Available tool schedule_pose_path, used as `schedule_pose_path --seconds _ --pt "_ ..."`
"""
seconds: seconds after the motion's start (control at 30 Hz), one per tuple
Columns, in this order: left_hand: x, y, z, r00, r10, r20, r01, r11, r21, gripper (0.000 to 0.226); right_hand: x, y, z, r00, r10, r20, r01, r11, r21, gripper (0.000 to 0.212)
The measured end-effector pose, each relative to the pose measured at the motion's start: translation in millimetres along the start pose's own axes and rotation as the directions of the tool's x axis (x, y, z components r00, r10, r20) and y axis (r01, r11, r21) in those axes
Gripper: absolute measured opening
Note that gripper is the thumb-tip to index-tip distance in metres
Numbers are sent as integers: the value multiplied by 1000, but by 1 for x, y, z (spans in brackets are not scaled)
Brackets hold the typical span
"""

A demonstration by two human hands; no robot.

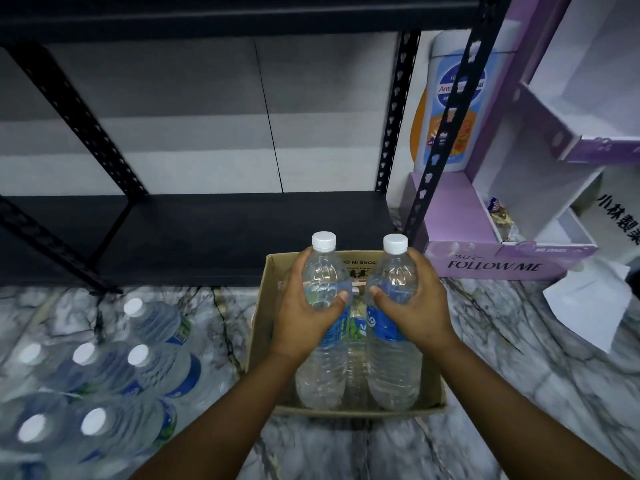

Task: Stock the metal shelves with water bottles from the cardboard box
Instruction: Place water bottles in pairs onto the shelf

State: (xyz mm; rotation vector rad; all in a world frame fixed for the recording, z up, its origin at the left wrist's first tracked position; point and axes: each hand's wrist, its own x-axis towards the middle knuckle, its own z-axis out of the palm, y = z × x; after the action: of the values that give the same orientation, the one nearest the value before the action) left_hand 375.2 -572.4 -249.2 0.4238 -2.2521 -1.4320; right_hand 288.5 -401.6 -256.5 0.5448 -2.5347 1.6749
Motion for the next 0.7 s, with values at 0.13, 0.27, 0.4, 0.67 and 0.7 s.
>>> schedule_pose_path --seconds 0.13,0.27,0.4,0.67,0.7 --pt "0 56 -33 999 -37 -13 37 999 27 74 3 -61 -27 999 33 12 -33 998 44 80" --pt "-3 124 -64 999 -48 -18 48 999 14 71 1 -125 -54 997 68 35 -71 993 94 74" --pt "-7 186 -91 998 -67 -11 68 998 11 73 -2 -190 -85 995 90 47 -96 986 133 76" --pt "-20 308 -138 994 -84 76 86 996 -32 74 -9 -304 -146 993 99 59 -106 983 148 74" --pt "-21 322 -143 994 -82 79 85 996 -34 74 -10 -318 -152 993 101 61 -109 983 148 74"
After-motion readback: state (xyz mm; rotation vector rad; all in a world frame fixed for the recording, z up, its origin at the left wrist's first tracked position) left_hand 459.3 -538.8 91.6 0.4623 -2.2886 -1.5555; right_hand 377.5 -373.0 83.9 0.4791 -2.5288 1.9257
